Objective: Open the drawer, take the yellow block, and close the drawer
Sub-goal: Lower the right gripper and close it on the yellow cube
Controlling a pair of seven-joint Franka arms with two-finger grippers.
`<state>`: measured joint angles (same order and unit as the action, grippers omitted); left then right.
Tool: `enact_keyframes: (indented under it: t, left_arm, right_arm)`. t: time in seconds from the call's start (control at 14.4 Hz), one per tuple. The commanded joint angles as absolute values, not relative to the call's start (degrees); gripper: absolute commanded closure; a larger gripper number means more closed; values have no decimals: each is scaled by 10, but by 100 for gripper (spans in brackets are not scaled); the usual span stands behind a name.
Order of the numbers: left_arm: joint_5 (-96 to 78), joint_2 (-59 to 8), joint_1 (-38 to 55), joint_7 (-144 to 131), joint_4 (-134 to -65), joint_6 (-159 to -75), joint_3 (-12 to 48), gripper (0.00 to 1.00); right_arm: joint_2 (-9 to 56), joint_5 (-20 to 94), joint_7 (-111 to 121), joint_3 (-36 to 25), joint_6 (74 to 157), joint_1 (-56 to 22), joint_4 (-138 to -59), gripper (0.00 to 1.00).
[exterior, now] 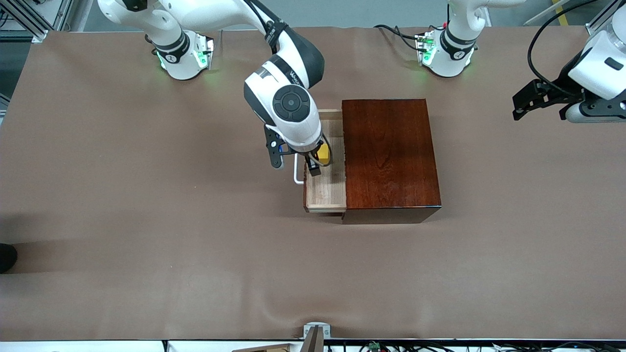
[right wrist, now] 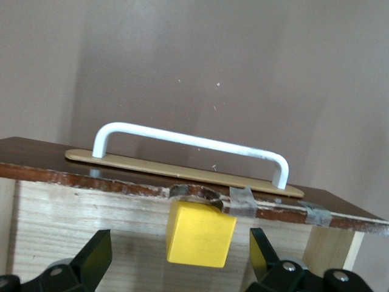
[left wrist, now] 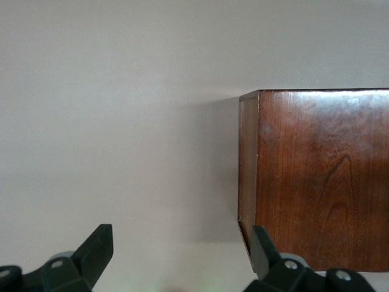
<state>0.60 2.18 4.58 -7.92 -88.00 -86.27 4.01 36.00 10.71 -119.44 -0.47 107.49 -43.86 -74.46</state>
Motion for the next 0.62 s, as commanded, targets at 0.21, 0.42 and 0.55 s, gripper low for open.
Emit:
enact_keyframes:
  t: [0.21, 0.42, 0.55]
  left_arm:
    - [4, 39, 40, -74, -892, -867, 43, 0]
    - [4, 38, 40, -76, -893, -868, 43, 0]
    - [4, 36, 40, -77, -890, -868, 42, 0]
  right_arm:
    - [374, 120, -1259, -11, 1105, -463, -735, 0]
    - [374, 115, -1259, -11, 1121, -471, -751, 0]
    - [374, 114, -1259, -11, 1120, -475, -762, 0]
